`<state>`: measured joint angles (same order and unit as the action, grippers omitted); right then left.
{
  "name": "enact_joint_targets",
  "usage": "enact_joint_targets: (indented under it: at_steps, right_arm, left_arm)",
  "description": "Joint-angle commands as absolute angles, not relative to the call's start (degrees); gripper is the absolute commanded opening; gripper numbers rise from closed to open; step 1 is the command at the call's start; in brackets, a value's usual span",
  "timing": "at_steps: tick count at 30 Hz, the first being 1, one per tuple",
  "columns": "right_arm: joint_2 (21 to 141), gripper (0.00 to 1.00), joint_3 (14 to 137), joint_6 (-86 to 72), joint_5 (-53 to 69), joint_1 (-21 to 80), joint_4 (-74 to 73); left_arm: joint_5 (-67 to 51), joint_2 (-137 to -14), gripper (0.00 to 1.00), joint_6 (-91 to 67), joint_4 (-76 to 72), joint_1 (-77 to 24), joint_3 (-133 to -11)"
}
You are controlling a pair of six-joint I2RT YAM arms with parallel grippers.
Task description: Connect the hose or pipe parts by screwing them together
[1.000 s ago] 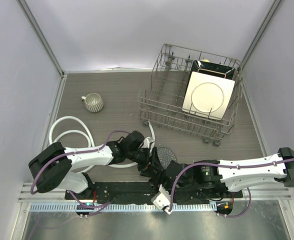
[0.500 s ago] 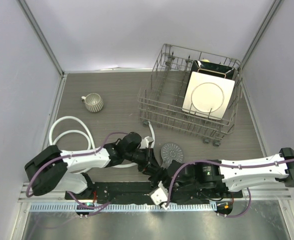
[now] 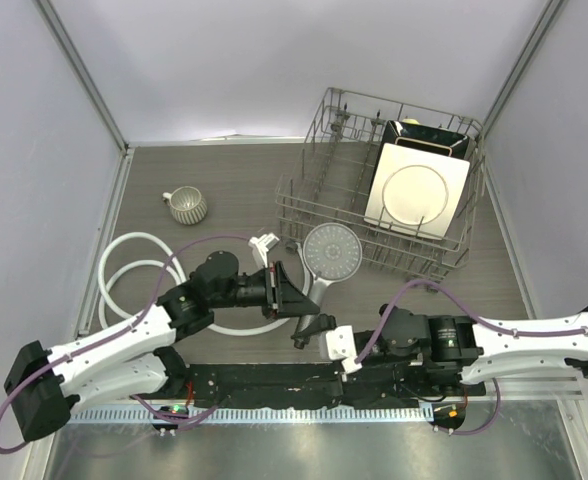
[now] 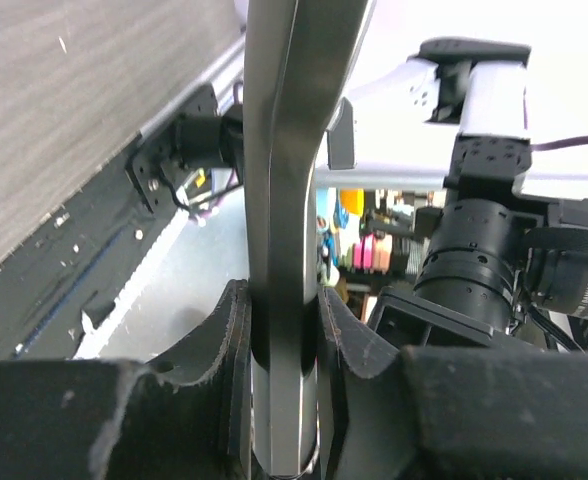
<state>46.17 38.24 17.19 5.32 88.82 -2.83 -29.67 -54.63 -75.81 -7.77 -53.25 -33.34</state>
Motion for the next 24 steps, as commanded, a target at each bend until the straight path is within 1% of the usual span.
enact_joint_targets:
  at_steps: [1, 7, 9, 10, 12, 13, 14, 16, 18, 20, 21, 24]
  right_arm:
    - [41.93, 0.84, 37.62, 9.94, 6.33, 89.12, 3.77]
    - [41.13, 0.86, 39.55, 5.02, 5.8, 89.21, 4.65]
    - [41.13, 0.86, 40.08, 1.25, 2.74, 89.21, 7.9]
    - [41.74, 0.86, 40.77, -5.82, -5.28, 89.21, 9.56]
    - [43.15, 0.85, 45.07, -10.18, -13.93, 89.12, 8.53]
    - [45.24, 0.82, 46.74, -13.5, -23.28, 89.12, 6.35]
    - [46.57, 0.82, 50.5, -14.75, -29.03, 89.21, 4.59]
    - [50.52, 0.81, 54.12, -15.47, -39.49, 89.12, 0.46]
    - [52.72, 0.82, 59.75, -16.95, -46.28, 89.21, -4.81]
    - [54.49, 0.85, 63.78, -19.06, -53.84, 89.03, -5.89]
    - [54.49, 0.85, 64.5, -19.16, -54.4, 88.86, -5.45]
    - [53.97, 0.93, 65.3, -17.14, -53.18, 85.88, -0.8]
  left_arm:
    - [-27.16, -48.88, 0.0, -72.78, -10.11, -48.96, -33.4]
    - [-24.43, -45.18, 0.0, -69.53, -6.59, -44.74, -33.22]
    - [-24.09, -43.69, 0.0, -65.94, -6.51, -44.12, -33.05]
    - [-23.21, -42.9, 0.0, -64.35, -5.98, -44.12, -33.05]
    - [-19.79, -39.65, 0.0, -59.53, -3.61, -44.12, -32.35]
    - [-18.47, -38.42, 0.0, -58.28, -2.91, -44.12, -32.08]
    - [-15.76, -35.88, 0.0, -56.01, -0.99, -44.12, -31.91]
    - [-13.89, -33.67, 0.0, -53.8, 2.43, -44.12, -32.34]
    - [-12.66, -31.47, 0.0, -51.0, 4.65, -44.03, -33.92]
    - [-12.13, -29.98, 0.0, -49.93, 6.67, -44.03, -34.97]
    - [-11.95, -28.06, 0.0, -49.57, 7.03, -44.12, -35.07]
    - [-11.95, -24.1, 0.0, -50.18, 6.77, -44.03, -34.89]
